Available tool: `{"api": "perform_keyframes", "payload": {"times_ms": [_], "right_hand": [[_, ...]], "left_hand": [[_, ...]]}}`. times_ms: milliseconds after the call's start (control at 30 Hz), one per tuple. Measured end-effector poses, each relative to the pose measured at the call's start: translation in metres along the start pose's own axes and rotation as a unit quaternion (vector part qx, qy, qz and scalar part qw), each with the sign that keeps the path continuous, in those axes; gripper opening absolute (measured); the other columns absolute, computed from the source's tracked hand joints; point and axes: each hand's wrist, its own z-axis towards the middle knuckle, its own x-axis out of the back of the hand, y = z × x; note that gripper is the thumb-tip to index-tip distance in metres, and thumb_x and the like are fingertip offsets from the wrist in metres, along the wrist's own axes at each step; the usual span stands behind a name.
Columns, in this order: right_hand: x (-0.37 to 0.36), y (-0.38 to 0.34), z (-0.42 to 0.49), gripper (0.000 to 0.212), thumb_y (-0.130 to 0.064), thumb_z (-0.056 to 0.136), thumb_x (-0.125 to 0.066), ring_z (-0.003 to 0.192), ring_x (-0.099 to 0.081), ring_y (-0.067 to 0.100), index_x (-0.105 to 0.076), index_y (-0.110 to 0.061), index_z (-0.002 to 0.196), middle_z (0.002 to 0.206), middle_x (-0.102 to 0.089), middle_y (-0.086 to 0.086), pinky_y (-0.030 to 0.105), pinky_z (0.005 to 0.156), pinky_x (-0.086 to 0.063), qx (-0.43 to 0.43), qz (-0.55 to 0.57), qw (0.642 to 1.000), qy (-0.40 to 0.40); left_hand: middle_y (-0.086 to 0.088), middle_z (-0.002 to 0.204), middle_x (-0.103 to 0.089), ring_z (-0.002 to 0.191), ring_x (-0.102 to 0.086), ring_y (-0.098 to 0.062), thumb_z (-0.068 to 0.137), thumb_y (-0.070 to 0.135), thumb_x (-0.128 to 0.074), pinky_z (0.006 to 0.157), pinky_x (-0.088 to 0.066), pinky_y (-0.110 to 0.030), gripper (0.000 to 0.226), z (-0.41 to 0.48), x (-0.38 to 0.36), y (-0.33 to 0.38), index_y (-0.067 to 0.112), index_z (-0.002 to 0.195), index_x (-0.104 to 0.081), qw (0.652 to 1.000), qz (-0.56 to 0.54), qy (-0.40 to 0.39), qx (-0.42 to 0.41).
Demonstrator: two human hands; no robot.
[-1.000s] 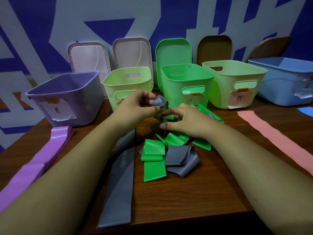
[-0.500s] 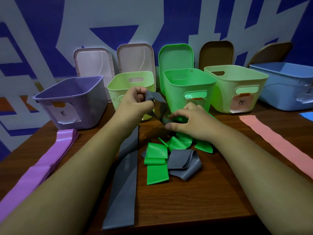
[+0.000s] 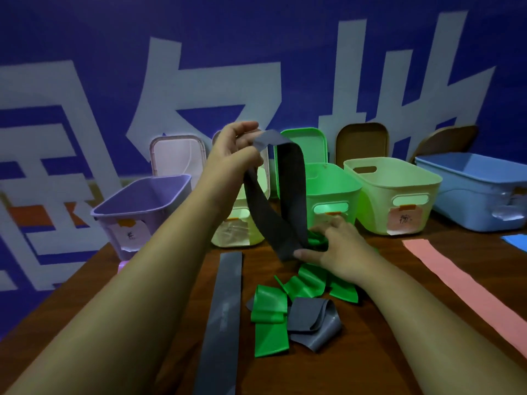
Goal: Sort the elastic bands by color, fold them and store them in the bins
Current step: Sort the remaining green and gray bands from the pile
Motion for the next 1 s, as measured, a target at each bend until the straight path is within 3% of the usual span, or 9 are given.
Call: {"api": "perform_keyframes", "payload": {"times_ms": [167,267,433,533,667,833,1000], "right_hand": [[0.002,-0.002,-0.007,0.093,-0.090,0.073,-0.066,0.152,-0.031,0.024,-0.050,-0.044,0.152,0.161,-0.032,-0.004,0.047,0.125,-0.034,0.022,0.068,0.997,-0.013],[-0.004,0.000,-0.006,0.101,-0.105,0.058,-0.054,0.143,-0.037,0.017,-0.056,-0.050,0.142,0.141,-0.041,-0.012,0.046,0.122,-0.038,0.059,0.101,0.993,0.000],[-0.007,0.000,-0.002,0.090,-0.104,0.059,-0.052,0.132,-0.038,0.007,-0.060,-0.053,0.132,0.128,-0.044,-0.022,0.039,0.116,-0.039,0.103,0.117,0.988,0.006],[-0.010,0.000,-0.002,0.062,-0.092,0.069,-0.063,0.130,-0.042,0.007,-0.060,-0.056,0.119,0.126,-0.048,-0.022,0.037,0.112,-0.040,0.120,0.143,0.982,0.017],[-0.015,0.001,0.000,0.029,-0.067,0.084,-0.076,0.118,-0.052,0.004,-0.062,-0.045,0.098,0.114,-0.056,-0.021,0.036,0.100,-0.044,0.129,0.185,0.973,0.041],[-0.015,0.001,-0.001,0.031,-0.051,0.087,-0.081,0.111,-0.060,0.001,-0.055,-0.035,0.084,0.110,-0.065,-0.014,0.030,0.093,-0.049,0.111,0.226,0.966,0.059],[-0.016,0.000,0.000,0.035,-0.048,0.089,-0.081,0.090,-0.052,0.012,-0.053,-0.028,0.087,0.093,-0.056,-0.006,0.027,0.077,-0.042,0.115,0.210,0.967,0.091]], "left_hand": [[0.003,0.120,-0.064,0.102,-0.065,-0.016,0.092,-0.003,-0.058,0.079,-0.054,-0.026,0.056,0.015,-0.005,0.026,0.022,0.142,-0.054,1.000,0.023,-0.013,-0.002],[0.002,0.127,-0.065,0.113,-0.064,-0.019,0.092,-0.001,-0.061,0.080,-0.052,-0.022,0.055,0.017,-0.009,0.035,0.025,0.140,-0.060,0.999,0.035,-0.034,-0.014],[0.010,0.130,-0.067,0.120,-0.065,-0.022,0.085,0.025,-0.068,0.101,-0.058,-0.047,0.050,0.016,-0.014,0.044,0.038,0.133,-0.066,0.995,0.093,-0.042,-0.018],[0.003,0.119,-0.072,0.111,-0.069,-0.035,0.091,0.021,-0.066,0.096,-0.059,-0.059,0.040,0.016,-0.019,0.048,0.039,0.127,-0.069,0.991,0.127,-0.018,-0.026],[0.005,0.106,-0.076,0.101,-0.073,-0.025,0.101,0.019,-0.066,0.086,-0.062,-0.057,0.027,0.016,-0.025,0.051,0.039,0.118,-0.073,0.985,0.165,0.009,-0.043],[0.008,0.103,-0.076,0.097,-0.074,-0.018,0.099,0.020,-0.068,0.088,-0.064,-0.050,0.016,0.017,-0.026,0.055,0.033,0.104,-0.077,0.982,0.181,0.022,-0.055],[0.006,0.104,-0.074,0.099,-0.071,-0.018,0.099,0.024,-0.071,0.091,-0.063,-0.048,0.012,0.023,-0.021,0.065,0.033,0.102,-0.077,0.967,0.245,0.001,-0.073]]}}
